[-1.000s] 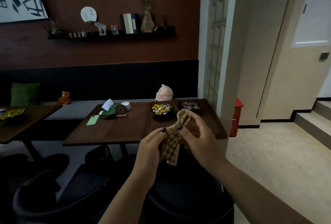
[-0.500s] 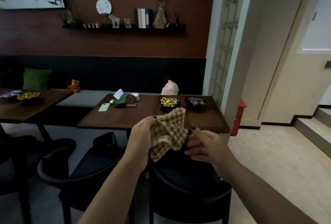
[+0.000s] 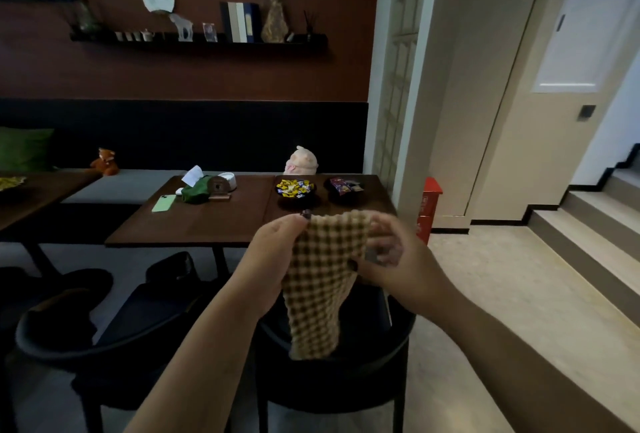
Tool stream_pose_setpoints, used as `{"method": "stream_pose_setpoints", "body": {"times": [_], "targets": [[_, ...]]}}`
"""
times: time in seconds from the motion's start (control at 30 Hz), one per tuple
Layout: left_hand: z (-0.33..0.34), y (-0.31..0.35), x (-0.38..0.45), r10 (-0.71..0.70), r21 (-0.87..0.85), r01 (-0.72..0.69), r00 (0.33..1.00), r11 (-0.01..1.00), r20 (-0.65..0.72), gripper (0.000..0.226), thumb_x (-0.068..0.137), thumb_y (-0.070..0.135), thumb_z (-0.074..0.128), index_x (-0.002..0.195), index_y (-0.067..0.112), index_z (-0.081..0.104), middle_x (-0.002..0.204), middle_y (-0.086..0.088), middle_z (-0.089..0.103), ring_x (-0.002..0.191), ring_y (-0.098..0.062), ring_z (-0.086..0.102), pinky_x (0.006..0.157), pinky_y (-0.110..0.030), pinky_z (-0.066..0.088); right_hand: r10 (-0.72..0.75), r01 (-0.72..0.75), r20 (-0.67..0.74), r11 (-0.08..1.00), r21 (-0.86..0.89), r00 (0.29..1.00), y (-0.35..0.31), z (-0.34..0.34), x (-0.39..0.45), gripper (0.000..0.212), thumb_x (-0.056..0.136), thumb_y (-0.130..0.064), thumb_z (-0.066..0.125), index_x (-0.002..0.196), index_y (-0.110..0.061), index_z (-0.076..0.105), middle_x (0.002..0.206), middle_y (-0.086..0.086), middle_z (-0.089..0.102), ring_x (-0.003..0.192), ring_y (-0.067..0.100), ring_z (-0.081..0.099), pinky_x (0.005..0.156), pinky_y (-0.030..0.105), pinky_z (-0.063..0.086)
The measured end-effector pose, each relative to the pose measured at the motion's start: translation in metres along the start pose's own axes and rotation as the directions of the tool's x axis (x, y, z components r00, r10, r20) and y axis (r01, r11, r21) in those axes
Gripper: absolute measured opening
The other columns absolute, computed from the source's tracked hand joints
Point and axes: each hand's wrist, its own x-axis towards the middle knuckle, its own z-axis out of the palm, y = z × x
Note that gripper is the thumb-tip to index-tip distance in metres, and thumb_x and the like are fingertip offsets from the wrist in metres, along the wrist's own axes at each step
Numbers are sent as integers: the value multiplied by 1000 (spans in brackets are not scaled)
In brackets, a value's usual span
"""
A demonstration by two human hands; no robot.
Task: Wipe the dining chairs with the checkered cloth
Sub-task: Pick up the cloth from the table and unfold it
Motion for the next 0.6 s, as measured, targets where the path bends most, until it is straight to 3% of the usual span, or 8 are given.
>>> {"method": "stream_pose_setpoints", "body": {"times": [0.1,0.2,0.27,0.4,0.5,0.6], "targets": [[17,2,0,57,-15,-56,990,998,126,34,101,30,44,95,18,75,102,-8,74,91,-20,71,66,-24,55,-135,130,87,990,54,987,-15,-21,7,47,76,-14,77,118,-30,62,109,-13,65,99,1,62,83,23,54],[27,-2,-1,108,-144,-84,980,986,168,29,90,38,61,102,15,73,108,-11,72,97,-22,70,72,-25,55,-197,196,-6,978,72,980,-22,-29,8,17,78,-9,75,90,-21,71,86,-9,72,82,2,67,71,17,54],[31,-12,-1,130,-184,-95,974,978,186,37,76,39,76,106,18,71,111,-7,71,102,-22,69,75,-25,55,-220,229,-89,968,104,971,-24,-32,8,9,78,-10,76,83,-16,72,80,-6,72,77,5,67,69,20,56],[49,-36,0,29,-12,-27,974,1000,224,49,63,33,88,107,21,69,107,3,73,101,-17,69,75,-25,56,-276,294,-198,953,68,941,-31,-48,12,8,79,-12,75,85,-15,71,81,-7,71,80,5,66,71,19,55],[63,-45,7,2,-87,14,983,996,183,24,85,20,68,109,18,68,108,1,73,101,-18,69,75,-27,56,-339,350,-114,932,90,934,-31,-70,10,20,78,-8,73,86,-26,70,84,-14,71,82,3,67,70,15,53],[63,-36,14,51,-248,1,978,969,203,30,85,12,60,115,9,66,114,-11,70,104,-25,68,77,-30,57,-320,308,87,943,124,944,-17,-90,0,19,76,-12,74,87,-27,71,91,-7,72,88,10,69,77,22,56]]}}
